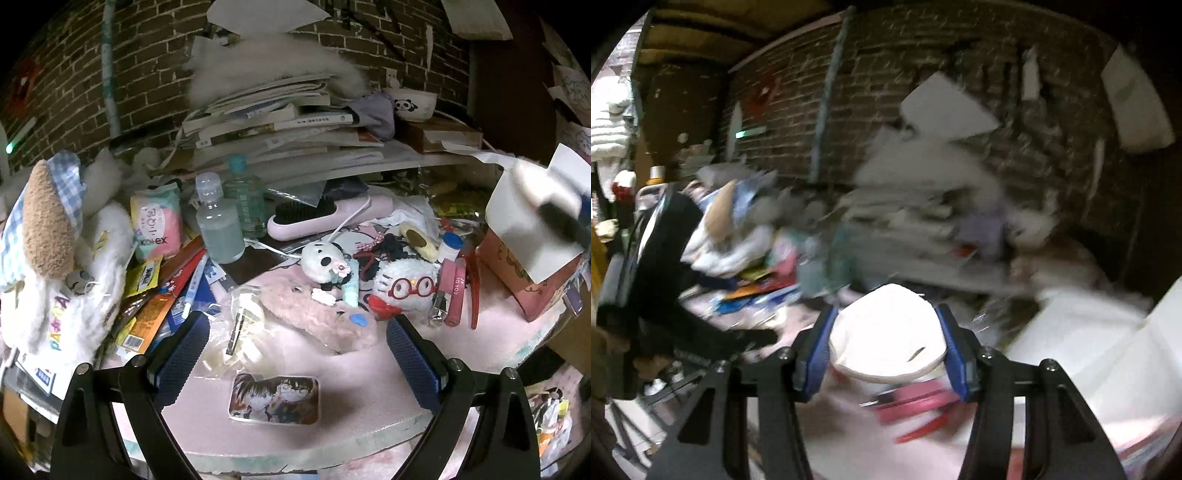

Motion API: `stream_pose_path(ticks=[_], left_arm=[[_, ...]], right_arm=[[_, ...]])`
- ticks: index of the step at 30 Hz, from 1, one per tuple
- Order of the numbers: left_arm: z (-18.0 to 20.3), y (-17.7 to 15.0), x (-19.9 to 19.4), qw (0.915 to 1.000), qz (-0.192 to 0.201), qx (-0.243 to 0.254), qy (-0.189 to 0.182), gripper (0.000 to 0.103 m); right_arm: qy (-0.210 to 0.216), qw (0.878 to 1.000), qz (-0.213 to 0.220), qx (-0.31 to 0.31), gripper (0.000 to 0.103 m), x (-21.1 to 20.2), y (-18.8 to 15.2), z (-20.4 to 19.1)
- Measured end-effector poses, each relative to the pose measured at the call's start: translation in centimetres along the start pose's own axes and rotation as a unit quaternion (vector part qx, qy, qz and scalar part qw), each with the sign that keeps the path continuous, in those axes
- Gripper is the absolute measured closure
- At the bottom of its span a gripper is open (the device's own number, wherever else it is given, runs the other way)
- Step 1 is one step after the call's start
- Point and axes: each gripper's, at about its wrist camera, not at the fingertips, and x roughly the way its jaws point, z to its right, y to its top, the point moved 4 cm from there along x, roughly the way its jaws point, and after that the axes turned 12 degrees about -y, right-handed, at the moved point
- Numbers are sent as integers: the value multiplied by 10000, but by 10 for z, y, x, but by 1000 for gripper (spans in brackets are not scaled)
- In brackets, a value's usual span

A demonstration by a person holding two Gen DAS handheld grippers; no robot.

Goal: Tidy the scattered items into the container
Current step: 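Lower the white puff with the right gripper into the pink box and release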

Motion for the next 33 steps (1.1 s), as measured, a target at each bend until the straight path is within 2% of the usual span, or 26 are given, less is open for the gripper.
stream_pose_path(ticks=[3, 5, 7, 9, 12, 15, 19, 24, 28, 30, 31, 33], left_arm=[[2, 1, 3, 10000, -5, 11, -51, 7], [5, 1, 5, 10000, -5, 20, -89, 7], [8, 2, 6, 9999, -4, 48, -133, 7], [11, 2, 8, 9998, -10, 85, -166, 7], [16, 3, 9, 9997, -23, 144, -184, 7], [19, 4, 10, 9997, -14, 178, -178, 7], [21, 5, 8, 9996, -5, 209, -172, 7], [19, 5, 8, 9997, 3, 217, -93, 7], [11, 0, 8, 9998, -32, 182, -37, 7], [6, -3, 8, 9999, -46, 157, 17, 7], [4, -3, 9, 9999, -52, 144, 45, 7], [1, -5, 9, 9999, -69, 117, 57, 7]], right_arm=[[-560, 9983, -76, -119, 53, -6, 10, 38], [-970, 9948, -273, -174, 53, -5, 10, 67], [-1295, 9897, -600, -116, 53, 0, 7, 99], [-1395, 9837, -1133, 51, 53, 12, 0, 132], [-1153, 9729, -1978, 319, 53, 33, -14, 164], [-886, 9618, -2558, 409, 53, 49, -27, 178], [-472, 9495, -3054, 550, 51, 67, -25, 184], [-161, 9290, -3670, 451, 43, 86, -30, 179], [-225, 9275, -3722, 255, 39, 89, -31, 170], [-208, 9342, -3553, 253, 31, 85, -25, 166], [-209, 9372, -3473, 259, 22, 83, -22, 165], [-266, 9439, -3289, 166, 20, 79, -14, 160]])
